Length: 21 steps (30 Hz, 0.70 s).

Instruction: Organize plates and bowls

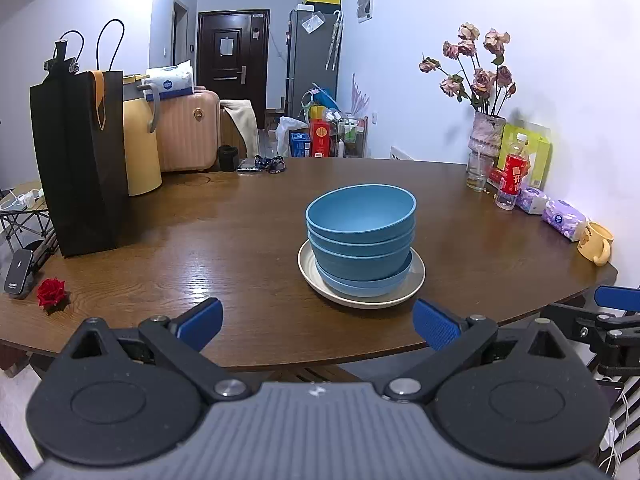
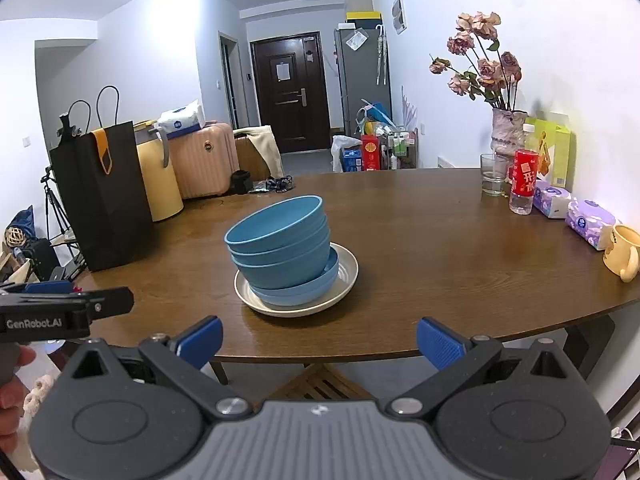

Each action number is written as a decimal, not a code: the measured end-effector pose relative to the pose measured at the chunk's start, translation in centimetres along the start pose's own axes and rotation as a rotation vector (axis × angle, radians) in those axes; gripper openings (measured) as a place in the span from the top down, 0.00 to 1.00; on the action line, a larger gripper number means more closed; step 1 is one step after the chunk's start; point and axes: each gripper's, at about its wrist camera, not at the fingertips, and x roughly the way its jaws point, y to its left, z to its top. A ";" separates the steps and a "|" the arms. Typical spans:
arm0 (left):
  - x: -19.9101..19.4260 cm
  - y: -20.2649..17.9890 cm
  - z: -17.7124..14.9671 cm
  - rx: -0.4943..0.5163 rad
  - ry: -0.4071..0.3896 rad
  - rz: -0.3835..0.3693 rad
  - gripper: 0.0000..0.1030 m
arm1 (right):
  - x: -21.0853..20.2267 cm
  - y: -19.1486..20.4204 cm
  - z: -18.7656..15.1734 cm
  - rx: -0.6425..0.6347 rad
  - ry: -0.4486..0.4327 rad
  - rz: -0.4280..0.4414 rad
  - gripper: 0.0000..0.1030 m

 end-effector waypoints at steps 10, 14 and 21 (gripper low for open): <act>-0.3 -0.2 -0.1 0.007 -0.006 -0.005 0.00 | -0.4 -0.3 -0.1 0.008 -0.007 -0.004 0.00; -0.3 -0.2 0.0 0.008 -0.006 -0.003 0.00 | -0.4 -0.3 -0.1 0.008 -0.007 -0.004 0.00; -0.4 -0.2 -0.1 0.008 -0.009 -0.004 0.00 | -0.4 -0.3 -0.1 0.008 -0.007 -0.004 0.00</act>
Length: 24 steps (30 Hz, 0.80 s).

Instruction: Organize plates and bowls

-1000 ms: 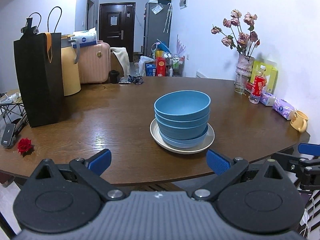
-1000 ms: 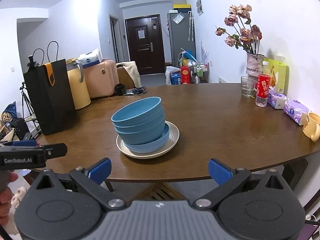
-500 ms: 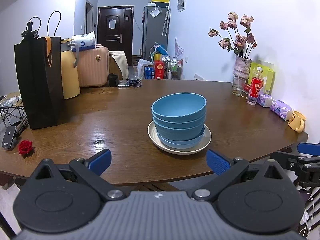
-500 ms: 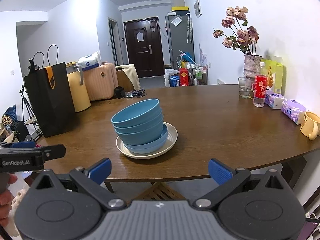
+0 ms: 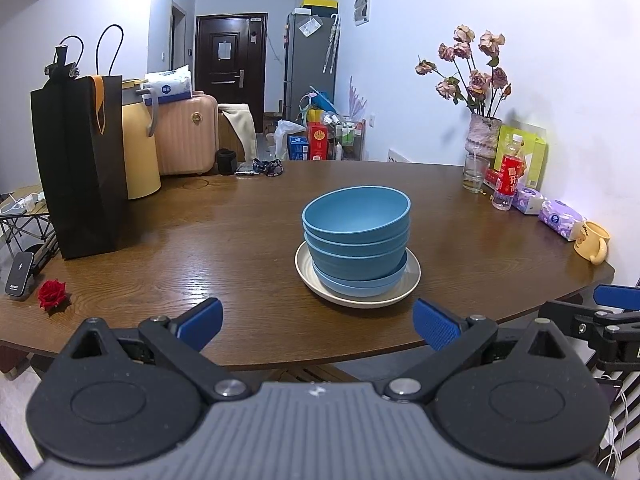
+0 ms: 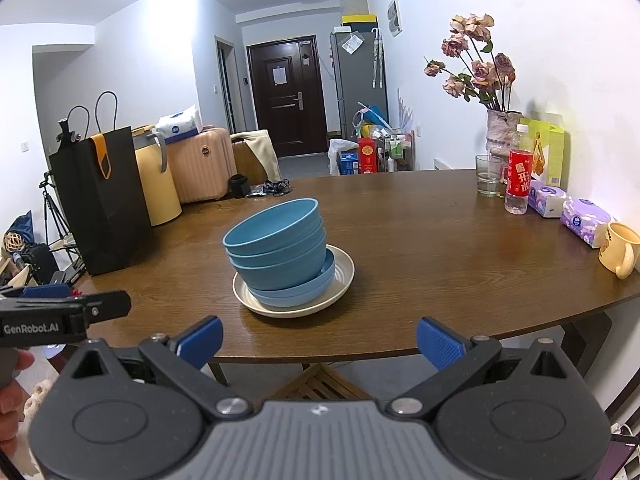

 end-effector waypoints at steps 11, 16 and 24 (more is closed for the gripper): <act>-0.6 0.0 -0.1 0.000 -0.013 0.001 0.00 | -0.4 0.0 -0.1 0.000 -0.005 -0.001 0.00; -0.7 0.1 -0.1 0.000 -0.014 0.000 0.00 | -0.4 0.0 -0.1 0.001 -0.005 -0.001 0.00; -0.5 0.2 -0.1 0.003 -0.009 -0.004 0.00 | -0.5 0.0 -0.2 0.001 -0.004 0.001 0.00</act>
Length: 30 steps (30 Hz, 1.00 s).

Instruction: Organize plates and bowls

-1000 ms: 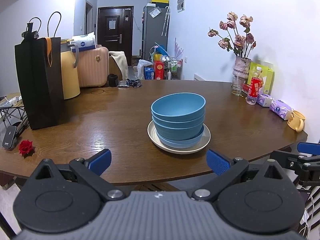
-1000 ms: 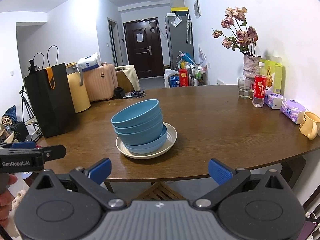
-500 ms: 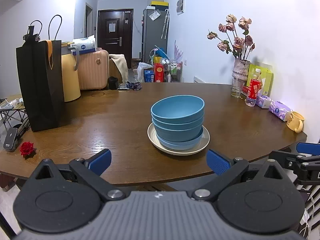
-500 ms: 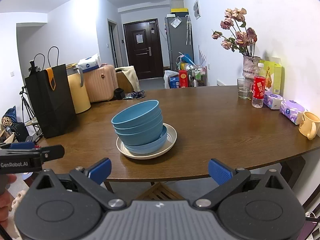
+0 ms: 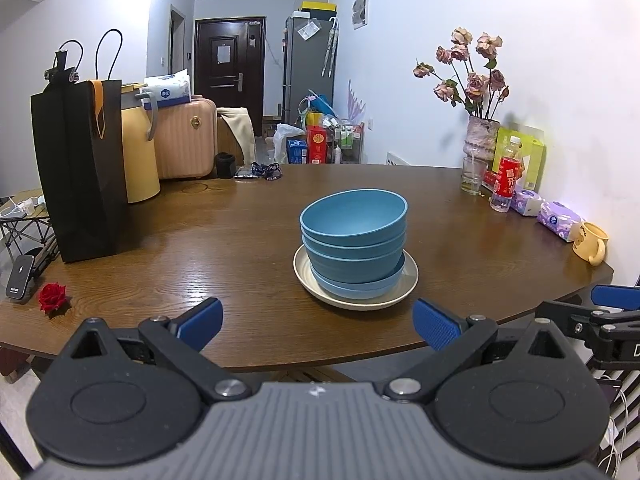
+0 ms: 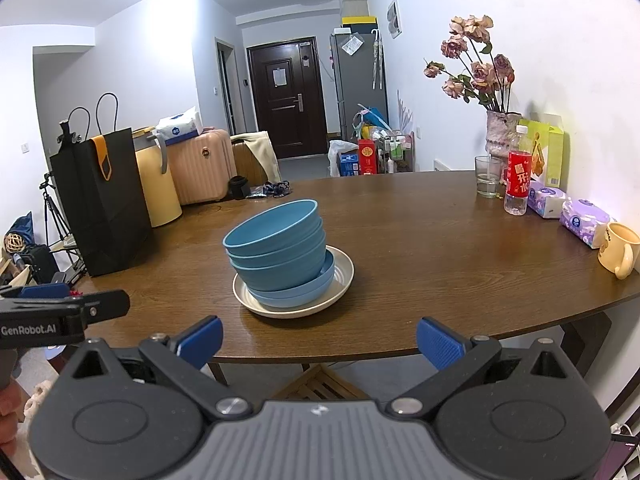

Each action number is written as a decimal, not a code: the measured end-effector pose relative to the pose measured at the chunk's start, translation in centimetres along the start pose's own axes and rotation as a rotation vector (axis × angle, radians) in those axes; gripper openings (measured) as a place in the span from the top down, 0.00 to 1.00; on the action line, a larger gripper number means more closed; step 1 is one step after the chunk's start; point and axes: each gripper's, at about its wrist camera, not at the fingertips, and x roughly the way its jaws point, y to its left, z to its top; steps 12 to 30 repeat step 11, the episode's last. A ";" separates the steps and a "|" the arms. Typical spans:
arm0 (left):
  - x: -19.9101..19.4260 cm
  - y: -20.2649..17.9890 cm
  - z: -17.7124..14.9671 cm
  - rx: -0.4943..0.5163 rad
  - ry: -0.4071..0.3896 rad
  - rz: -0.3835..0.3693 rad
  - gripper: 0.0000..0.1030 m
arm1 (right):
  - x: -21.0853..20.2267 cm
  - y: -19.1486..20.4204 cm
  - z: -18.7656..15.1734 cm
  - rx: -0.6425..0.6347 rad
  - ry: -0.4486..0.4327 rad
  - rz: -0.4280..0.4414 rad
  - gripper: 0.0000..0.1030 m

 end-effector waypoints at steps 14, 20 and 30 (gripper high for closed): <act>0.5 0.0 0.3 0.005 0.009 -0.001 0.00 | 0.3 0.3 0.1 0.000 0.005 0.002 0.00; 0.5 0.0 0.3 0.005 0.009 -0.001 0.00 | 0.3 0.3 0.1 0.000 0.005 0.002 0.00; 0.5 0.0 0.3 0.005 0.009 -0.001 0.00 | 0.3 0.3 0.1 0.000 0.005 0.002 0.00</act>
